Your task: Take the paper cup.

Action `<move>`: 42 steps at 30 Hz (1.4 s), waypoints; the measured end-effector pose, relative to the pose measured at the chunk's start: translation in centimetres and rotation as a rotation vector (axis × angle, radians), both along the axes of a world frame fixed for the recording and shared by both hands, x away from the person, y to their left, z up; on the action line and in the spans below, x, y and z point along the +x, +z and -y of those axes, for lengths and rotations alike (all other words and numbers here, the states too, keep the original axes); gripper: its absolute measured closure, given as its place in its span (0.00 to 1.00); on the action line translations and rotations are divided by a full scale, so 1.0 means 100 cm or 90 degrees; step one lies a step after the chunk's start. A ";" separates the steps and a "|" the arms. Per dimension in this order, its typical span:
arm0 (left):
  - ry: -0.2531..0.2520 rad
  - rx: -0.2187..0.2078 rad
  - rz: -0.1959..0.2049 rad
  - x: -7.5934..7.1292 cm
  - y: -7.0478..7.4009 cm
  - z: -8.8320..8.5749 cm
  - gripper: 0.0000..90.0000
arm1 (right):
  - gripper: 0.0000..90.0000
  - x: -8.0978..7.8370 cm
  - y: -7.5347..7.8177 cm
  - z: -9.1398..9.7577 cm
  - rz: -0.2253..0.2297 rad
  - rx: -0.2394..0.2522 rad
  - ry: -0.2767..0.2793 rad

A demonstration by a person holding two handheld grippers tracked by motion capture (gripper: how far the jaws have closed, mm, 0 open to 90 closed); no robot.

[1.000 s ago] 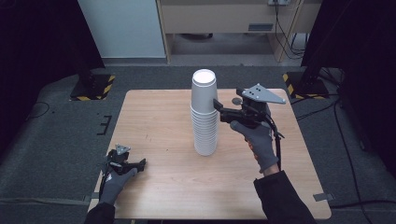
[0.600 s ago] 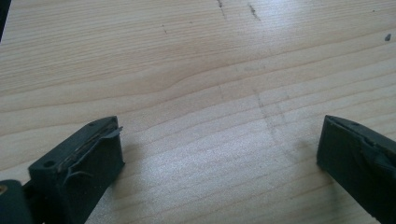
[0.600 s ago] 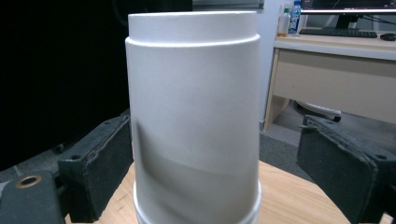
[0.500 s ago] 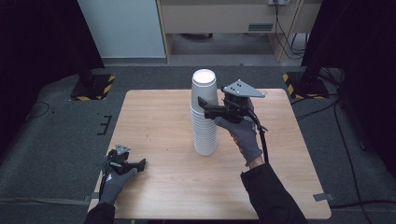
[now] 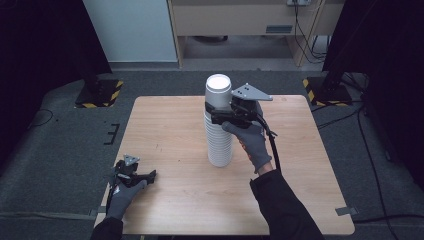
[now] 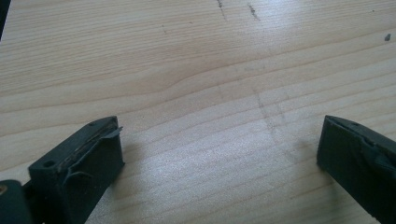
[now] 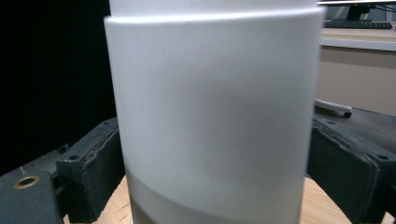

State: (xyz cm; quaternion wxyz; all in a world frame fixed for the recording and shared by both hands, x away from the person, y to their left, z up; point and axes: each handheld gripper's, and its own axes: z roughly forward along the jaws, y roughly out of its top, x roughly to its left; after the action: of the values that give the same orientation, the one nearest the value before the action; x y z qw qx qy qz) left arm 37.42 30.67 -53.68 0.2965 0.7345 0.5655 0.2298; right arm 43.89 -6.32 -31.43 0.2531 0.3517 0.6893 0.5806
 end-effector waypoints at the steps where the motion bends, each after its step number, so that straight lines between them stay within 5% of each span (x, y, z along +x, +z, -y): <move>1: 0.000 0.000 0.000 0.000 0.000 0.000 0.00 | 0.12 0.001 -0.001 -0.001 0.000 -0.002 0.001; 16: 0.000 0.000 0.000 0.000 0.000 0.000 0.00 | 0.17 0.004 0.001 -0.001 -0.007 0.001 0.013; 42: -0.001 0.000 0.000 0.000 0.000 0.000 0.00 | 0.17 -0.001 0.047 0.009 0.029 0.055 0.014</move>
State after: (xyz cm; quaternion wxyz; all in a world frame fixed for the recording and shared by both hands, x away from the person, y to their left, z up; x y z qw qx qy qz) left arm 37.43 30.68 -53.67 0.2965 0.7348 0.5652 0.2295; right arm 43.80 -7.19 -26.70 0.2471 0.3413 0.6612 0.6207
